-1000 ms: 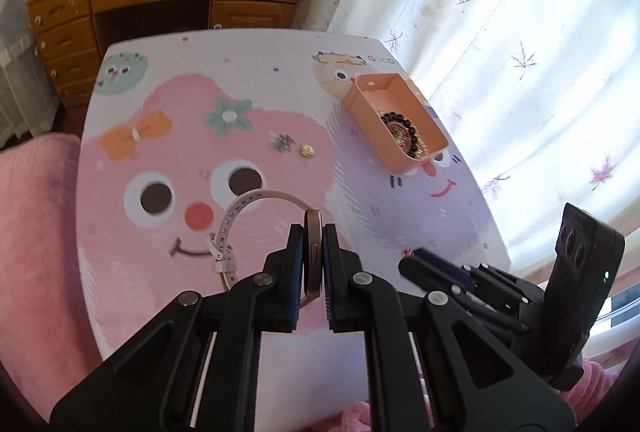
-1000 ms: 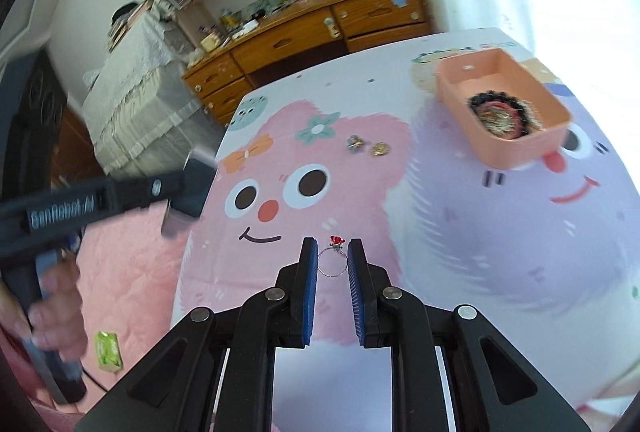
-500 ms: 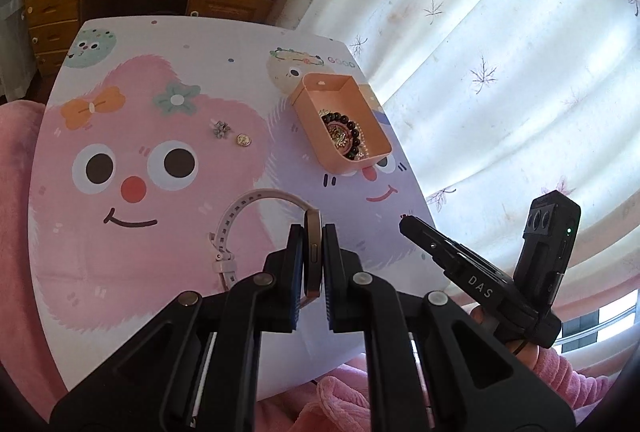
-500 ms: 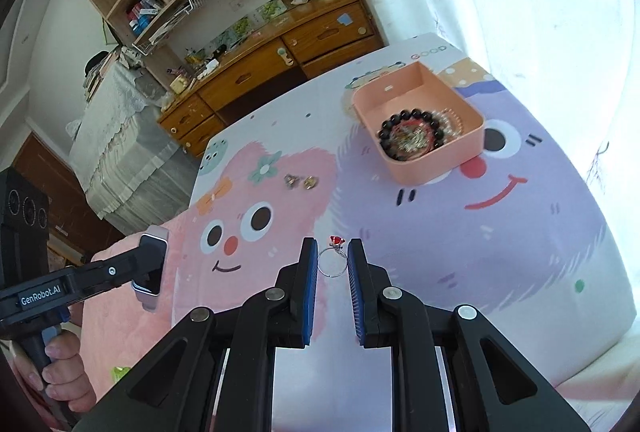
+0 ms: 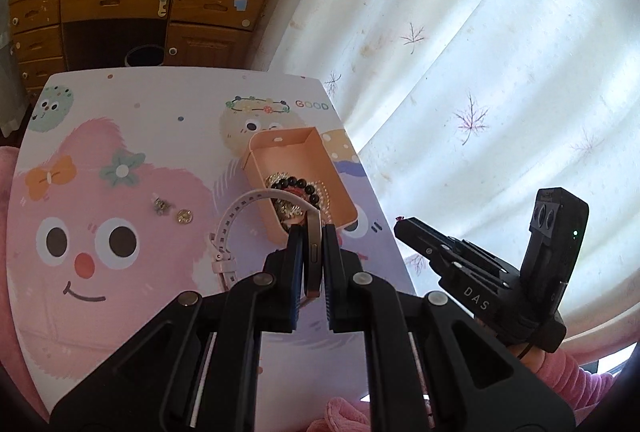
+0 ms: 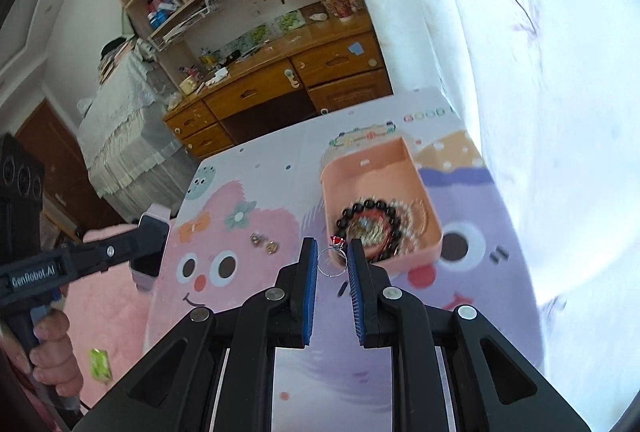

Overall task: Organize jewelry
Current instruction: 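Carry the held watch and red-stone ring over the peach tray, then open the right gripper to drop the ring while the left gripper releases the watch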

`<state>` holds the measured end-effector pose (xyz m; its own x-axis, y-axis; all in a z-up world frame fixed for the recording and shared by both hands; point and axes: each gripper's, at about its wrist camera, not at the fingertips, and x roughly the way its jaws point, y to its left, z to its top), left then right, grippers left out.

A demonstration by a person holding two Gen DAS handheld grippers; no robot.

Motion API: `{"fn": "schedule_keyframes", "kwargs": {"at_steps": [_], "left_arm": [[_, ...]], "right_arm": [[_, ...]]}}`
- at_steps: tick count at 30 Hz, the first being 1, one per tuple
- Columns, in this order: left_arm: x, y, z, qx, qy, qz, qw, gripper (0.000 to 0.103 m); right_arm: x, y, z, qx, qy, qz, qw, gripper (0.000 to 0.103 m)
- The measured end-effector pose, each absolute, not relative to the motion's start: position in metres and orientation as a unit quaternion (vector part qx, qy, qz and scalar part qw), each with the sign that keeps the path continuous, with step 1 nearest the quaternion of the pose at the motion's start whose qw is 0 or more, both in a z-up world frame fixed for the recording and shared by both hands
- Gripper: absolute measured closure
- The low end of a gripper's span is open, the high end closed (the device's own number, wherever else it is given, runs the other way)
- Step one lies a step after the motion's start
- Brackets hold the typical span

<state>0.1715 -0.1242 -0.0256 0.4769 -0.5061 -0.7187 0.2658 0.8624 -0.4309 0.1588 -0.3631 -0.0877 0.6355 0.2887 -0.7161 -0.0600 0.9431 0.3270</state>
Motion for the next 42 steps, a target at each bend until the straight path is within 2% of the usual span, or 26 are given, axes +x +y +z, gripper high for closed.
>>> {"fn": "schedule_keyframes", "kwargs": {"at_steps": [7, 20, 21, 22, 23, 24, 26, 28, 30, 32, 34, 42], "left_arm": [[0.218, -0.166, -0.035, -0.149, 0.453, -0.222, 0.851, 0.096], [0.266, -0.212, -0.063, -0.151, 0.457, -0.198, 0.854, 0.096], [0.267, -0.212, -0.062, -0.15, 0.453, -0.189, 0.858, 0.096], [0.268, -0.211, -0.059, -0.148, 0.45, -0.178, 0.863, 0.095], [0.269, -0.21, -0.057, -0.147, 0.449, -0.171, 0.865, 0.092], [0.268, -0.207, -0.055, -0.149, 0.45, -0.17, 0.864, 0.087], [0.267, -0.201, -0.052, -0.151, 0.451, -0.165, 0.864, 0.045], [0.26, -0.19, -0.048, -0.161, 0.437, -0.157, 0.871, 0.036], [0.255, -0.179, -0.048, -0.166, 0.438, -0.152, 0.87, 0.035], [0.247, -0.166, -0.052, -0.17, 0.448, -0.14, 0.866, 0.034], [0.237, -0.149, -0.059, -0.175, 0.456, -0.126, 0.863, 0.034], [0.171, -0.064, -0.099, -0.173, 0.515, -0.068, 0.837, 0.034]], "right_arm": [[0.206, -0.389, -0.085, 0.095, 0.431, 0.117, 0.889, 0.088], [0.255, -0.396, -0.125, 0.079, 0.454, 0.114, 0.88, 0.088], [0.257, -0.395, -0.127, 0.081, 0.452, 0.115, 0.881, 0.087], [0.259, -0.394, -0.129, 0.083, 0.453, 0.115, 0.88, 0.081], [0.26, -0.393, -0.13, 0.084, 0.456, 0.112, 0.879, 0.074], [0.261, -0.392, -0.132, 0.088, 0.457, 0.111, 0.878, 0.061], [0.259, -0.391, -0.134, 0.098, 0.455, 0.11, 0.878, 0.059], [0.257, -0.39, -0.137, 0.104, 0.462, 0.103, 0.875, 0.059], [0.254, -0.388, -0.143, 0.113, 0.471, 0.097, 0.87, 0.058], [0.247, -0.387, -0.148, 0.124, 0.479, 0.089, 0.864, 0.052], [0.239, -0.384, -0.156, 0.147, 0.492, 0.079, 0.855, 0.039], [0.213, -0.335, -0.187, 0.201, 0.554, 0.088, 0.803, 0.038]]}}
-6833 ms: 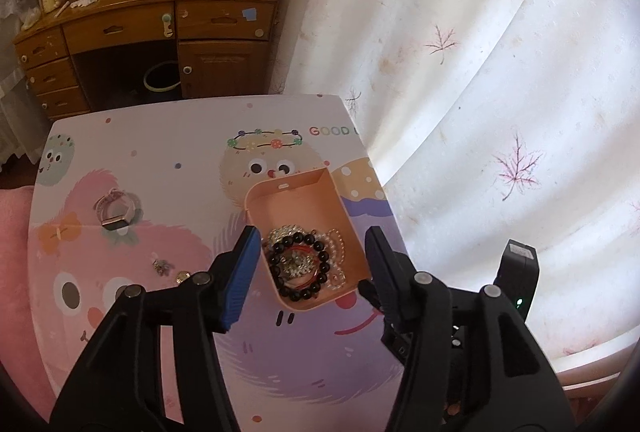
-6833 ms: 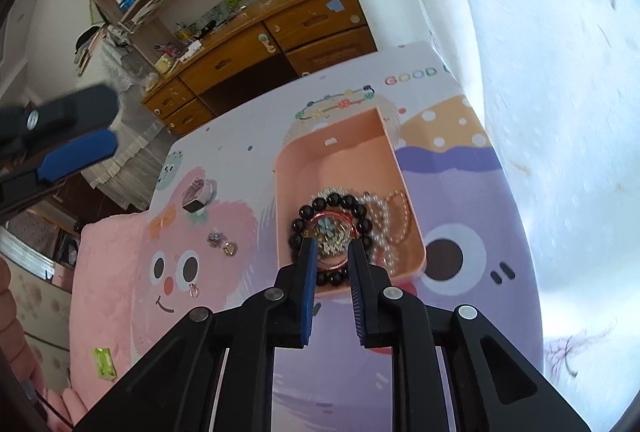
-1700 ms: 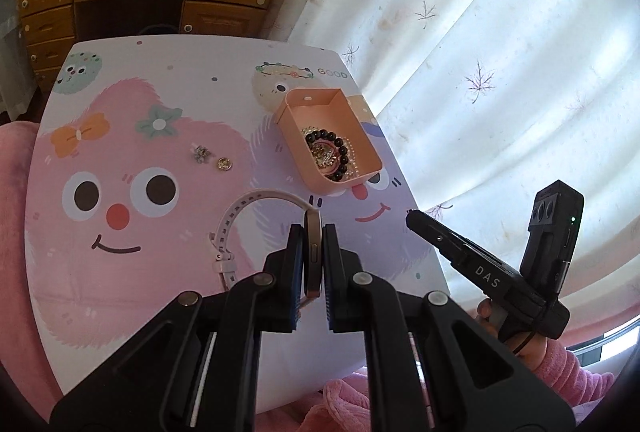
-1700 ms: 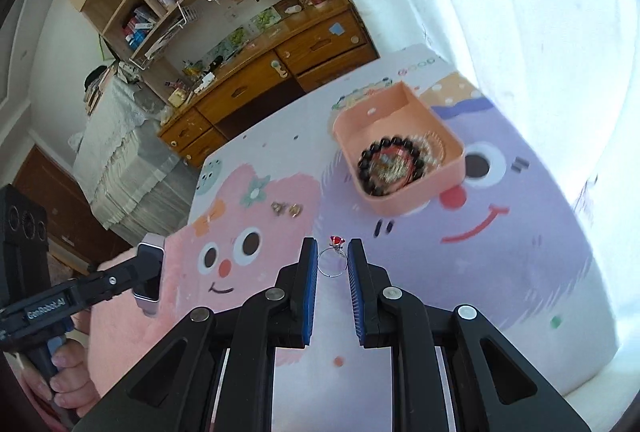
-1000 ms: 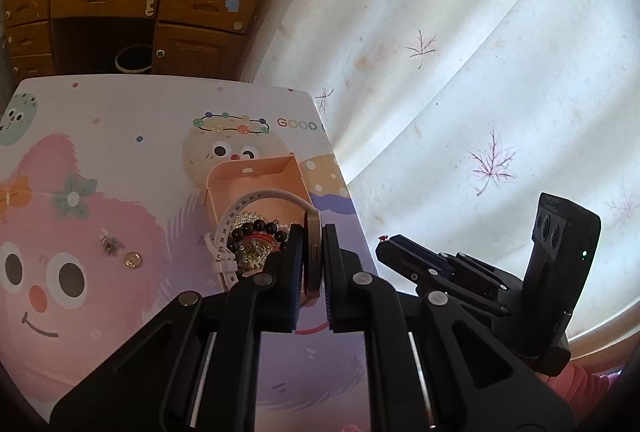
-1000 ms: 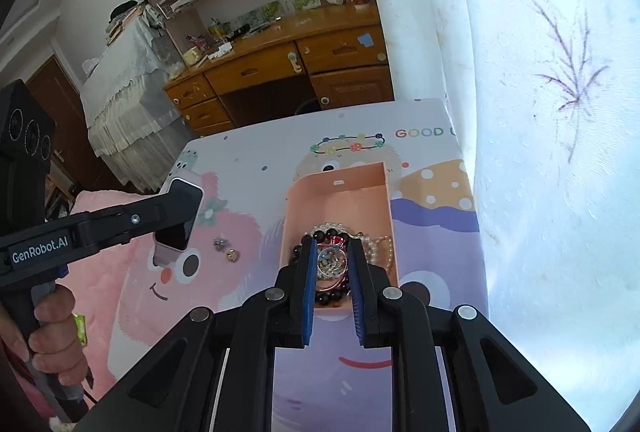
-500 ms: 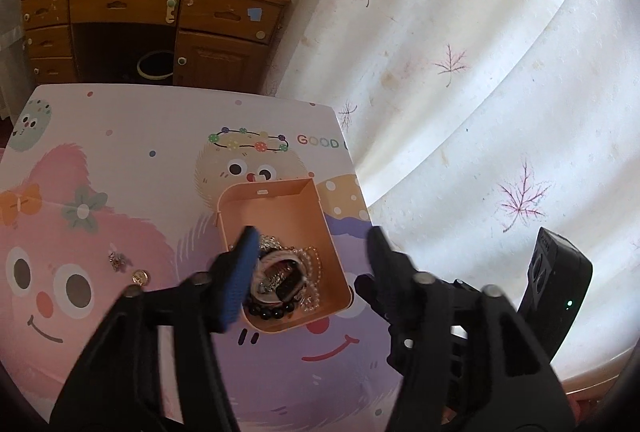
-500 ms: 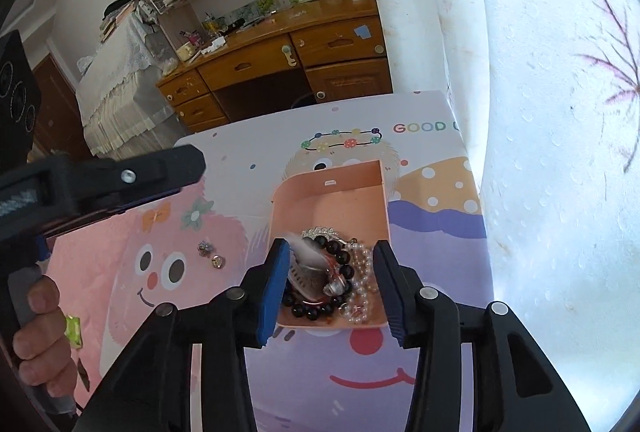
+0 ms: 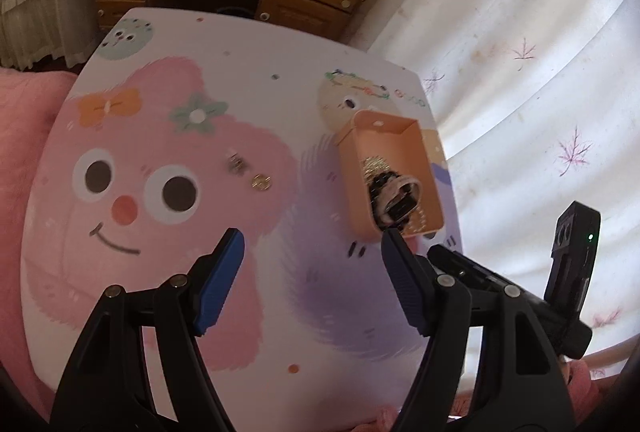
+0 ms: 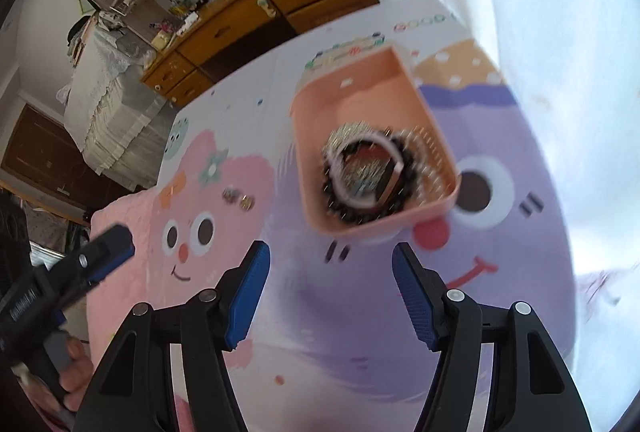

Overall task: Organize jewelry
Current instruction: 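Open the right gripper to drop the ring while the left gripper releases the watch, then withdraw both grippers toward the silver charm and gold coin pendant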

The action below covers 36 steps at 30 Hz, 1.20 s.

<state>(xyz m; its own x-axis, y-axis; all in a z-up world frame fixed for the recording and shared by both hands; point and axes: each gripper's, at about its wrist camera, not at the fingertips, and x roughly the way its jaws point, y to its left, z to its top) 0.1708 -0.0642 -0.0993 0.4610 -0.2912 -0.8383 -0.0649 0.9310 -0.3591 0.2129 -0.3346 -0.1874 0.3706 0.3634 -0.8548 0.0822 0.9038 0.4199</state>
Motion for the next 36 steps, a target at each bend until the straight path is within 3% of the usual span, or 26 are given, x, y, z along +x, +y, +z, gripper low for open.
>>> {"fn": "schedule_keyframes", "kwargs": {"at_steps": [12, 20, 27, 36], "left_arm": [[0.1, 0.066, -0.115, -0.141, 0.546, -0.052, 0.824, 0.03], [0.099, 0.084, -0.13, -0.084, 0.576, -0.095, 0.808, 0.027], [0.107, 0.074, -0.125, -0.025, 0.55, -0.132, 0.825, 0.027], [0.144, 0.059, -0.109, -0.026, 0.515, -0.143, 0.845, 0.027]], "right_arm": [[0.165, -0.22, -0.212, 0.228, 0.567, 0.056, 0.789, 0.038], [0.122, -0.171, -0.225, 0.216, 0.551, 0.008, 0.806, 0.038], [0.106, -0.147, -0.207, 0.129, 0.522, 0.01, 0.843, 0.038], [0.123, -0.121, -0.18, -0.036, 0.449, 0.062, 0.891, 0.038]]}}
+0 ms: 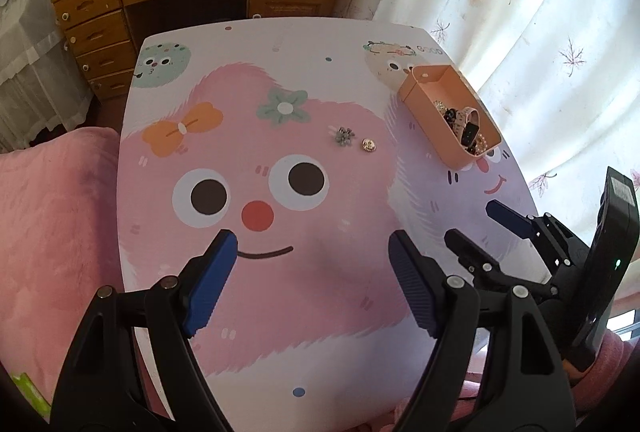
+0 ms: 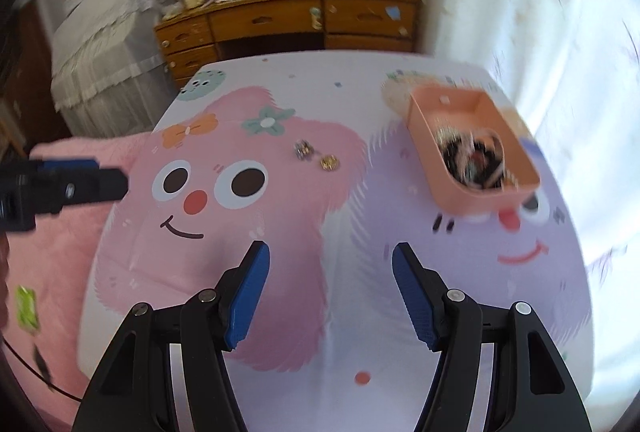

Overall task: Organize jewelry
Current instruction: 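Withdraw both grippers toward the silver charm and gold coin pendant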

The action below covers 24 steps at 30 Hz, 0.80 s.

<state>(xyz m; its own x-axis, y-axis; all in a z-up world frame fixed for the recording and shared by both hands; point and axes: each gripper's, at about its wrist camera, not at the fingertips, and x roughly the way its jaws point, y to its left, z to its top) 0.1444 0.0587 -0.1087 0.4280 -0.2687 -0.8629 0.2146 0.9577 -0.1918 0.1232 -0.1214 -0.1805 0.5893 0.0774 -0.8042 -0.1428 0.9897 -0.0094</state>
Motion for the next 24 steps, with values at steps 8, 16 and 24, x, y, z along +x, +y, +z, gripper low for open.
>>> {"fn": "schedule_keyframes", "kwargs": {"at_steps": [8, 16, 24], "left_arm": [[0.187, 0.04, -0.113, -0.006, 0.527, -0.164, 0.834, 0.027], [0.251, 0.007, -0.166, 0.007, 0.566, -0.179, 0.805, 0.035], [0.285, -0.029, -0.211, 0.071, 0.57, -0.203, 0.793, 0.052]], "right_arm": [[0.169, -0.106, -0.194, -0.11, 0.409, 0.095, 0.901, 0.038], [0.206, -0.113, -0.242, -0.137, 0.412, 0.113, 0.894, 0.038], [0.244, -0.117, -0.29, -0.125, 0.425, 0.131, 0.887, 0.047]]}}
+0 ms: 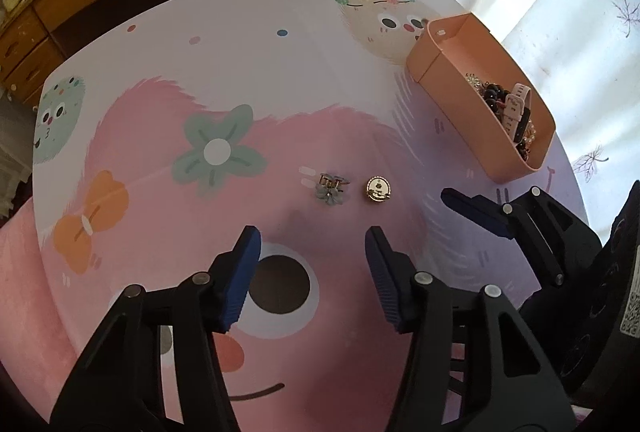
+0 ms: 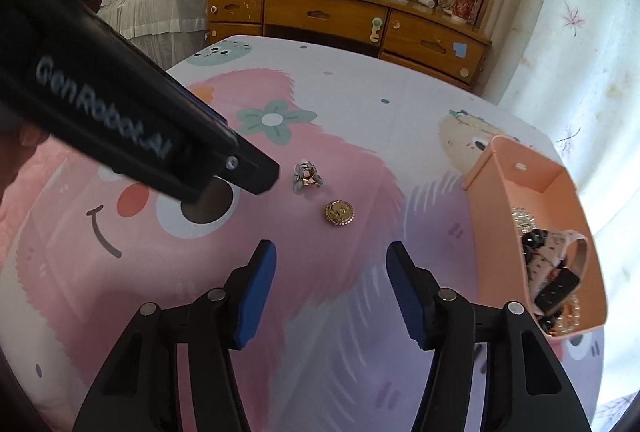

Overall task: Organize jewelry
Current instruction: 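Withdraw both grippers toward the silver charm and gold coin pendant, then grasp the silver charm with the left gripper while the right gripper grasps the gold coin pendant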

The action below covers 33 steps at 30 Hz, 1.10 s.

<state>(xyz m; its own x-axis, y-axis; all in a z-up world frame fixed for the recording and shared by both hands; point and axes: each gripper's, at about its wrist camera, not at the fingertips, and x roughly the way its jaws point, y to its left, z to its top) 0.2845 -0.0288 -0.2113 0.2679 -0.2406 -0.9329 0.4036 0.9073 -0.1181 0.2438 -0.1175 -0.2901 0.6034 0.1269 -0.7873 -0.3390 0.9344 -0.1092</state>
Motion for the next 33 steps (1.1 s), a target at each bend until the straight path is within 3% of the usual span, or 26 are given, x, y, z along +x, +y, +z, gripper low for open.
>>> {"fn": "schedule_keyframes", "kwargs": {"at_steps": [12, 18, 26, 29, 33], "left_arm": [[0.315, -0.047, -0.238, 0.076, 0.557, -0.217, 0.798, 0.069], [0.316, -0.055, -0.243, 0.085, 0.561, -0.228, 0.791, 0.085], [0.321, -0.038, -0.234, 0.05, 0.556, -0.201, 0.805, 0.086], [0.32, -0.029, -0.227, 0.049, 0.551, -0.188, 0.812, 0.086], [0.317, -0.017, -0.216, 0.047, 0.546, -0.172, 0.818, 0.086]], "right_arm": [[0.292, -0.13, -0.317, -0.087, 0.438, 0.129, 0.885, 0.062], [0.306, -0.132, -0.32, -0.085, 0.439, 0.139, 0.884, 0.067], [0.306, -0.13, -0.316, -0.075, 0.44, 0.14, 0.884, 0.075], [0.305, -0.132, -0.315, -0.072, 0.44, 0.135, 0.885, 0.084], [0.303, -0.131, -0.315, -0.079, 0.44, 0.138, 0.884, 0.085]]}}
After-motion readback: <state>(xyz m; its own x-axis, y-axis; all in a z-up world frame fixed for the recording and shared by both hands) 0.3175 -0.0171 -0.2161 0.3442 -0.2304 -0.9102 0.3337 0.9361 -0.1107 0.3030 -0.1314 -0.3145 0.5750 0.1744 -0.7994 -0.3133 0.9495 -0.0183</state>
